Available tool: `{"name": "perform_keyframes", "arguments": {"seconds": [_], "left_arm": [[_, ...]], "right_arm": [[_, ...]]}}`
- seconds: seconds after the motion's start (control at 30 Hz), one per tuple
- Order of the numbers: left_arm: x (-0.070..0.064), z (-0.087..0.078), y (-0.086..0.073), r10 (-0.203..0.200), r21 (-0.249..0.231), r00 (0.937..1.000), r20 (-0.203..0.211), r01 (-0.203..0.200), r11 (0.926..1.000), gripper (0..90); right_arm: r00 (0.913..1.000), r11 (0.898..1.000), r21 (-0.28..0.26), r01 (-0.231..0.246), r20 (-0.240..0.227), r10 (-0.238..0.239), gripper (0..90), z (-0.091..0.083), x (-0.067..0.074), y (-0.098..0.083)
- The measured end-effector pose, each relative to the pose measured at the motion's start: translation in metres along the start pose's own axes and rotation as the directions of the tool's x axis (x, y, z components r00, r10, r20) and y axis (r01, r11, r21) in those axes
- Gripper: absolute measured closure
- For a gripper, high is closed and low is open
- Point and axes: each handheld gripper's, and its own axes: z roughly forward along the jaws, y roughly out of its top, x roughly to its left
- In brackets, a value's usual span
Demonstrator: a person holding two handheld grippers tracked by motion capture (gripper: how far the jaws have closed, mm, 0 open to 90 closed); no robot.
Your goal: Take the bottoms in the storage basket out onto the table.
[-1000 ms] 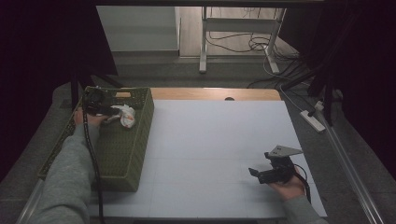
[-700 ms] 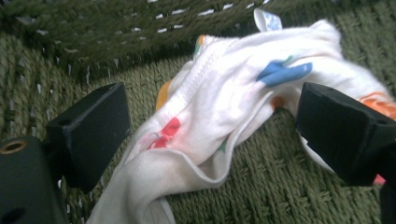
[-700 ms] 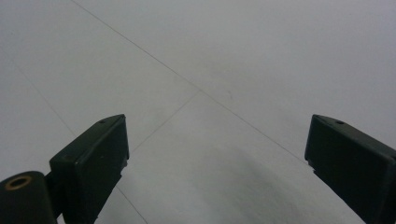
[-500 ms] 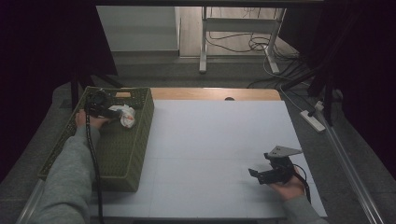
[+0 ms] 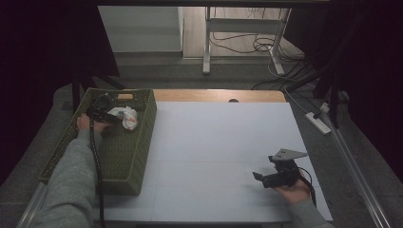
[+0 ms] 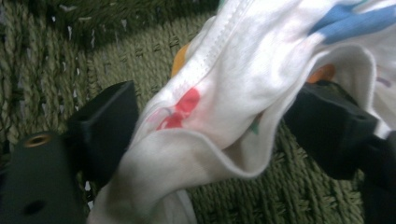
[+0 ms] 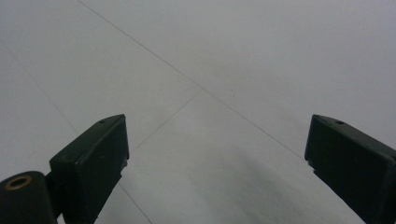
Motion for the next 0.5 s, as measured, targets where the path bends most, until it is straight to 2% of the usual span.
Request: {"name": "perform_keyframes", "arguments": {"seconds": [0.07,0.17,0.27,0.4,0.5], "left_arm": [[0.0008,0.0009,-0.0001,-0.003,0.01,0.9998,-0.019,0.003,0.9999,24.0],[0.0029,0.0019,-0.0004,-0.013,0.021,0.9996,-0.026,0.014,0.9997,31.4],[0.0042,0.0019,-0.001,-0.011,0.026,0.9994,-0.033,0.012,0.9996,44.3],[0.0057,0.002,-0.0024,-0.017,0.029,0.9998,-0.006,0.017,0.9994,62.6],[0.0098,0.0016,-0.0046,-0.034,0.028,0.9993,0.014,0.034,0.999,70.6]], "right_arm": [[1.0,1.0,0.004,0.0,-0.001,0.0,6.6,0.0004,0.0,-0.0001],[1.0,1.0,0.008,0.004,0.0,-0.004,6.6,0.001,0.0007,-0.0002],[1.0,1.0,0.007,0.006,0.0,-0.006,6.6,0.0006,0.0011,-0.0002],[1.0,1.0,0.005,0.005,0.0,-0.005,6.6,0.0003,0.0009,-0.0002],[0.9999,1.0,0.008,0.013,0.002,-0.013,6.6,0.0002,0.0016,-0.0001]]}}
